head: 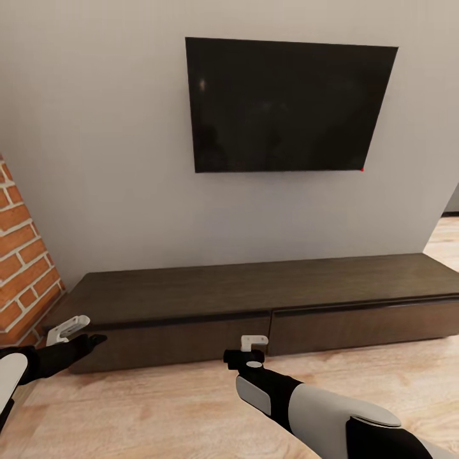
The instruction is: Place each of the two pumpkins and all three candles from the living room inside a cabinet in the living room (use any cabinet), then make sure every cabinet is closed, and position the cauldron so it is next to a table in the living room.
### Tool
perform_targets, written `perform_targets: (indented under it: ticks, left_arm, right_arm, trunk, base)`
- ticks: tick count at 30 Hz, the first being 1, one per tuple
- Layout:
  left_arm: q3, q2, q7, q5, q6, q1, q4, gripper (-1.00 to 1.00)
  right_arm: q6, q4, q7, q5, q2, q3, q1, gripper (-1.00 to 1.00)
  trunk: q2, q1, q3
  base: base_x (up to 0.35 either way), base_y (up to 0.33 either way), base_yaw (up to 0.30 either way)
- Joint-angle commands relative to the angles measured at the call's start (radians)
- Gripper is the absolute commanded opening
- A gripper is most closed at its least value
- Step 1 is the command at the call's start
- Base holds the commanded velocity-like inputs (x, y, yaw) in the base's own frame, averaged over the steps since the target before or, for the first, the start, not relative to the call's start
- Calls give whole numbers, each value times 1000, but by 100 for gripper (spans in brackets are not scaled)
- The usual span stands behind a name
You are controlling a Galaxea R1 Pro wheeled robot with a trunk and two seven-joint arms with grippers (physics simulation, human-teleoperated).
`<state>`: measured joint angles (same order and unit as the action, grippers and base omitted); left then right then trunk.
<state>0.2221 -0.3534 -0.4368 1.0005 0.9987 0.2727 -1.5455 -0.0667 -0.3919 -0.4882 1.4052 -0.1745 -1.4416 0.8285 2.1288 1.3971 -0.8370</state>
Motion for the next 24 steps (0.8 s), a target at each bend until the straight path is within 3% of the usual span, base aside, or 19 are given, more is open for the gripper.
perform_targets:
  ticks: [1, 24]
  left_arm:
    - [0, 0, -10, 10, 3, 1, -1, 100]
    - [0, 0, -10, 10, 3, 0, -1, 100]
  right_arm:
    - [-7, -1, -4, 11, 0, -8, 1, 100]
    - [-8, 1, -1, 11, 0, -8, 1, 100]
  trunk:
    - [-7, -4, 2]
    - [-168, -92, 74]
  base:
    - [0, 0, 0]
    - [0, 0, 0]
